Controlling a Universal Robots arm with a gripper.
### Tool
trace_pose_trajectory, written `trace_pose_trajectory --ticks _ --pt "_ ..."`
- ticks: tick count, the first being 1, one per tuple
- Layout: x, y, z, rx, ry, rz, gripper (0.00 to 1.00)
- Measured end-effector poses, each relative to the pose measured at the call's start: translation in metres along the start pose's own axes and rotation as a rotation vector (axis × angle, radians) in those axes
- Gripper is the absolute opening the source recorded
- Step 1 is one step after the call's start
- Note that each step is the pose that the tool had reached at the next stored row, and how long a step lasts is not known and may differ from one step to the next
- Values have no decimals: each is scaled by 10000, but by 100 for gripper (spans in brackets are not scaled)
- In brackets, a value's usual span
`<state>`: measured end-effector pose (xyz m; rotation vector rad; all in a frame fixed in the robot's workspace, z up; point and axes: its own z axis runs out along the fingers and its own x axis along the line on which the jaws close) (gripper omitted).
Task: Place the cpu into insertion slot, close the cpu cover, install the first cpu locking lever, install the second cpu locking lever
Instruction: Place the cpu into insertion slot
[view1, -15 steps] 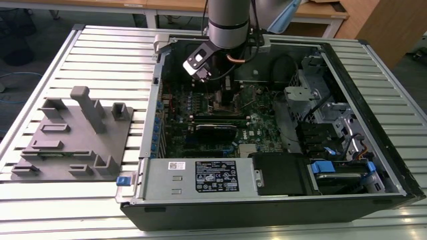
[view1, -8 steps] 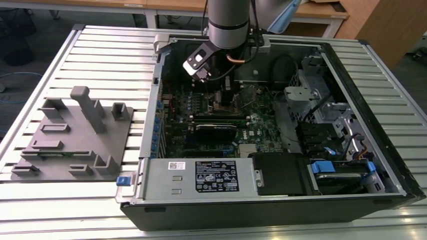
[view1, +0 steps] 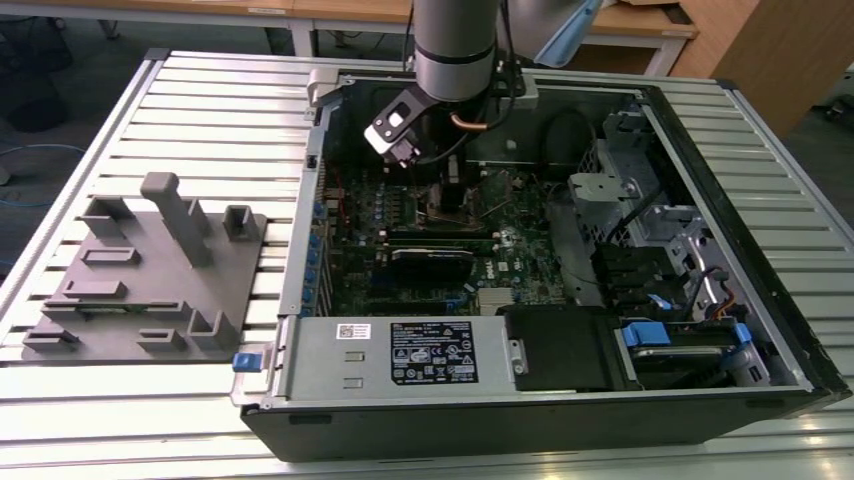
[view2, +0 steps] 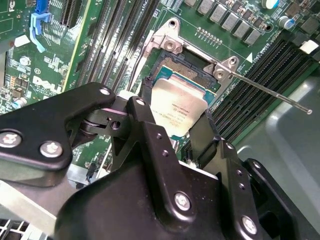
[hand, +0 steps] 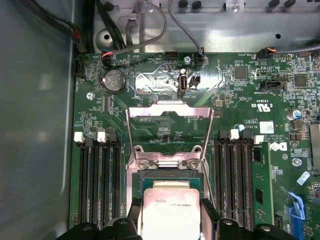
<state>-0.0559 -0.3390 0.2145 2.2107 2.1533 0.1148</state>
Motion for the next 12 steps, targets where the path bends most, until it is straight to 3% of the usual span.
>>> trace_pose_trajectory --ticks 12 --pt "11 -9 79 1 -1 0 54"
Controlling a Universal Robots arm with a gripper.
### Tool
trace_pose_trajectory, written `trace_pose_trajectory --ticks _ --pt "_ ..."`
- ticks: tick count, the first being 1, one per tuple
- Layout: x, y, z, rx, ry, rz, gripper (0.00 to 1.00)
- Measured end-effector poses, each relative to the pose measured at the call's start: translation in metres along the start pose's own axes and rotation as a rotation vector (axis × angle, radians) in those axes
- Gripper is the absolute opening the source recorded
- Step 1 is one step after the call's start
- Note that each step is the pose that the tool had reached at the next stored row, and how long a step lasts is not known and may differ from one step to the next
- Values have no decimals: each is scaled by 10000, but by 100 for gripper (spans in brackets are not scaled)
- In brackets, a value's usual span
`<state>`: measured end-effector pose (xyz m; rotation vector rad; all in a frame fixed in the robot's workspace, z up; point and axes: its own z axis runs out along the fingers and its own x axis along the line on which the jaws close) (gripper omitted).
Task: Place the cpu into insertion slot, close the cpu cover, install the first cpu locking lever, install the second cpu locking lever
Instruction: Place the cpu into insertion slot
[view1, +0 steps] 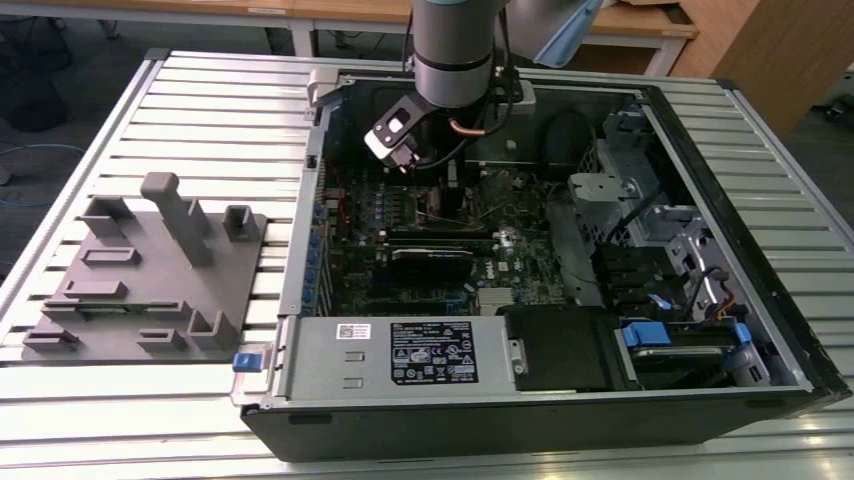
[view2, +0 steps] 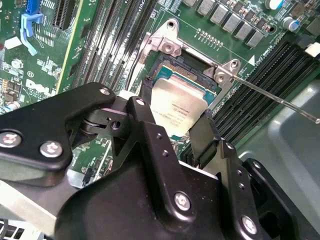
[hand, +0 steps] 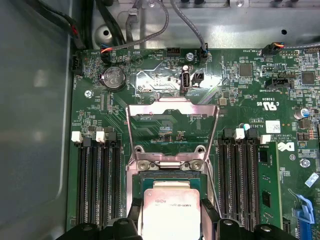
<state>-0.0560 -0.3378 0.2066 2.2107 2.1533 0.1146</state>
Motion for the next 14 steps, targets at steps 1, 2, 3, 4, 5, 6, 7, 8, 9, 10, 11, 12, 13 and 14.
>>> trace_pose_trajectory --ticks 1,2,3,4,5,6,7,8,9,10,11,12,13,14 --pt "0 0 0 0 -1 0 54" --pt "0 0 0 1 -1 0 54" --pt "0 0 1 0 -1 0 54" --pt "0 0 2 -1 1 0 54" --pt "1 0 9 -3 6 0 54" --pt "0 -1 18 -2 4 0 54" --pt "0 -2 28 0 1 -1 54" --pt "0 -3 39 -1 2 -1 54" --pt "0 -4 47 -1 2 -1 54" --pt "-1 -4 51 -1 2 -2 54" --pt "-1 -5 51 0 -1 -2 54" --pt "-1 -5 54 0 1 -2 54" --pt "0 -5 62 -2 3 -1 54" --pt "-1 -6 72 -2 3 -1 54"
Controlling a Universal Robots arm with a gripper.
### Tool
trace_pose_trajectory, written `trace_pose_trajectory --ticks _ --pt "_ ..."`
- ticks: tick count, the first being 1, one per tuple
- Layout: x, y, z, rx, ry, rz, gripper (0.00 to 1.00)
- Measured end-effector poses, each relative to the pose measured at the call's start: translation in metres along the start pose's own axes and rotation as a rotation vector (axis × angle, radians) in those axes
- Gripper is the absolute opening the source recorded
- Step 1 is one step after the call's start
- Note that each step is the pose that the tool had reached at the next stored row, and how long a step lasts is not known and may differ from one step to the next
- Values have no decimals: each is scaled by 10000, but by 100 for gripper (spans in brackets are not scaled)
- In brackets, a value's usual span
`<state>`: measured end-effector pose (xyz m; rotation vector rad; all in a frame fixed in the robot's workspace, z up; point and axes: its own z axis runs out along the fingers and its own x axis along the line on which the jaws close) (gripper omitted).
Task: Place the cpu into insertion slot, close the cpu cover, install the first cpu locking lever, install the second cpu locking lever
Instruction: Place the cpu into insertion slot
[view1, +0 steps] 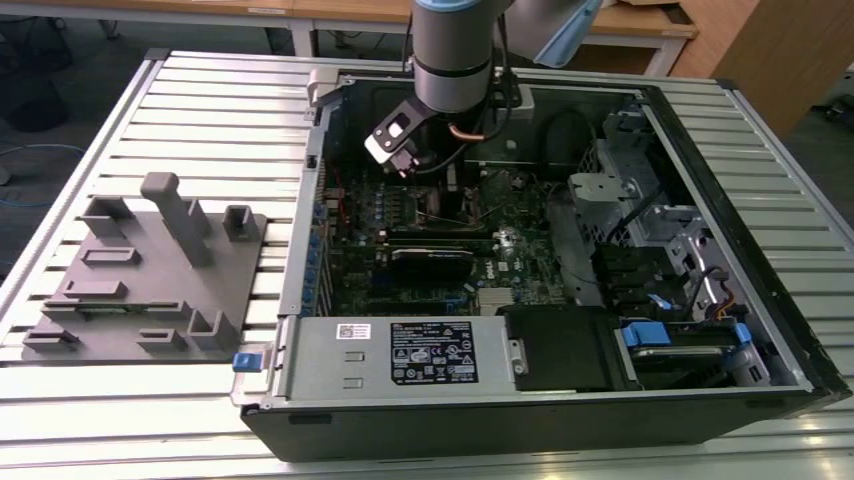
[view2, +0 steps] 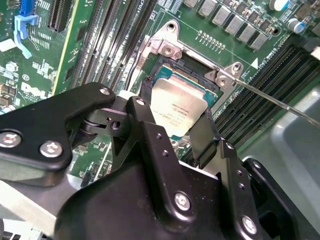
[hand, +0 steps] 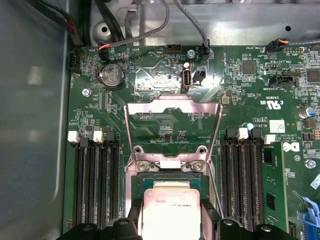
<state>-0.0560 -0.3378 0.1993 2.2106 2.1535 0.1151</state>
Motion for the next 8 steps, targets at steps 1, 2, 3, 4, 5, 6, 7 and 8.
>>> trace_pose_trajectory --ticks 1,2,3,4,5,6,7,8 --pt "0 -2 10 0 -1 0 54" --pt "-1 -2 18 1 -2 -1 54" --pt "-1 -3 21 1 -2 0 54" --pt "-1 -3 22 1 -4 -1 54" --pt "-1 -3 22 3 -5 -1 54" --pt "-1 -3 25 0 -2 0 54" --pt "0 -3 31 -1 1 0 54" --pt "0 -4 36 -1 0 -3 54"
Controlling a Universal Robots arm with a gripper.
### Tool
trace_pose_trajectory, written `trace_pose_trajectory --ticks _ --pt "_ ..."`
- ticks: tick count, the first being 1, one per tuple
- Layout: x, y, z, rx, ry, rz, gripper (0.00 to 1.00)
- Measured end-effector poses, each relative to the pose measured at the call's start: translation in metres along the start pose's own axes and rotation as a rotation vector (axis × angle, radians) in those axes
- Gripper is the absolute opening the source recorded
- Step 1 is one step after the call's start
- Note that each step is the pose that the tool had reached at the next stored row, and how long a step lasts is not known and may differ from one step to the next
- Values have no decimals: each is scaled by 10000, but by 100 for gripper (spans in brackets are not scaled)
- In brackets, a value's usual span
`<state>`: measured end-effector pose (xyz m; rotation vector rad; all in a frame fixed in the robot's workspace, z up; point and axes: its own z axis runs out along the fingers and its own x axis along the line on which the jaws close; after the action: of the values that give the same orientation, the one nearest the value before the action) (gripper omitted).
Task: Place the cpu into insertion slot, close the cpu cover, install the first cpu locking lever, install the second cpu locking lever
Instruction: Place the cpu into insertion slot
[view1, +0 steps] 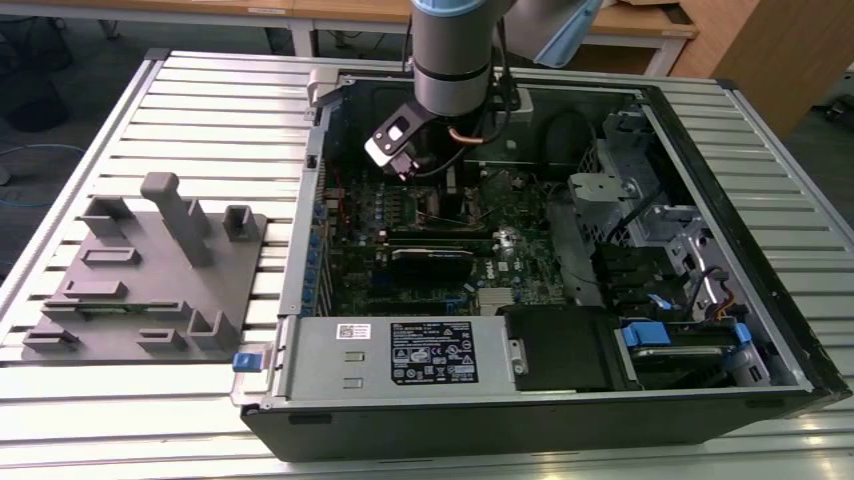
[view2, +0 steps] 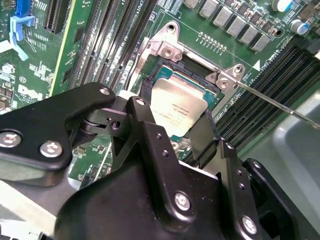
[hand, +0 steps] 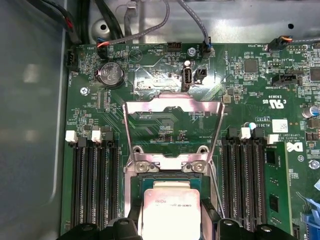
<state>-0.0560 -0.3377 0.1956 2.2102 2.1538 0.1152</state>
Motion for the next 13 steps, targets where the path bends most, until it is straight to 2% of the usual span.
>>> trace_pose_trajectory --ticks 13 --pt "-1 -3 30 2 0 -21 54"
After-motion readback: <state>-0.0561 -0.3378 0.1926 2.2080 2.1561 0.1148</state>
